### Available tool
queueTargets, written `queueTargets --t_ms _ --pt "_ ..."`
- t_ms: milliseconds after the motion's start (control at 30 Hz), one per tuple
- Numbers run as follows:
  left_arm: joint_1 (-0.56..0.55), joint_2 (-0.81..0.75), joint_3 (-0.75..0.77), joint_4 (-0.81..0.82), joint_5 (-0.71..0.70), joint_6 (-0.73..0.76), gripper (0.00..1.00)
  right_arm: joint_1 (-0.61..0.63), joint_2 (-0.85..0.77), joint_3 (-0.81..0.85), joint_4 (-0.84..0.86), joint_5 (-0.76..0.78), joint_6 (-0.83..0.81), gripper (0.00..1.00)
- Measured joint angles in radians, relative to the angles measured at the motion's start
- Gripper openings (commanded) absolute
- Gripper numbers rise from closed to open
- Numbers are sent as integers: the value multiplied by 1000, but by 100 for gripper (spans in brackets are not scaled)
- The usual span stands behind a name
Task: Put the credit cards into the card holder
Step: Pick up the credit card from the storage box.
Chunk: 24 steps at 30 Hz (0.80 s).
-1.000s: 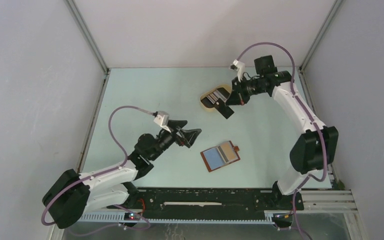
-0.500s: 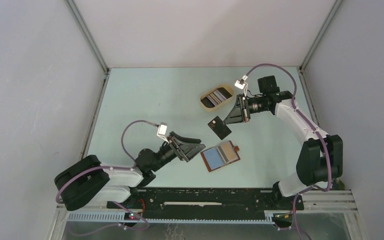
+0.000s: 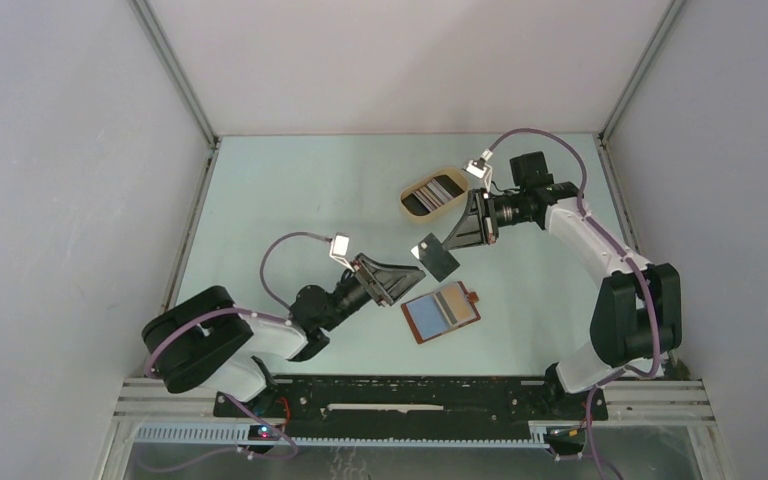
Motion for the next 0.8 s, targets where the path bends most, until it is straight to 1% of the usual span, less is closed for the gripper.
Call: queueTargets --t_ms 200,233,467,500,533,600,633,667,700,733,767,800 --pt "0 13 10 16 -11 0 55 18 16 0 0 -4 0 0" --pt "0 18 14 18 -16 0 52 25 16 0 0 -4 0 0" --pt "11 37 36 21 -22 -9 15 48 24 0 -1 -1 -2 0" --pt "13 38 38 21 -21 -10 5 50 24 0 -1 2 -3 0" --pt "16 40 40 21 -19 -8 1 51 24 0 -1 5 -4 0" --pt "20 44 42 21 -13 -8 0 54 24 0 -2 10 -6 1" --pt "23 45 42 21 -8 -7 0 57 24 0 -3 14 -8 10" --pt "26 46 42 21 -2 -7 0 58 24 0 -4 19 -10 26" --pt "29 46 42 21 4 -7 0 59 24 0 -6 26 -13 37" --pt "32 46 42 20 7 -6 0 61 24 0 -10 43 -30 45" --pt "35 45 42 20 10 -5 0 63 24 0 -22 65 -49 50" --pt "39 40 37 20 13 -2 0 65 24 1 -36 88 -72 52"
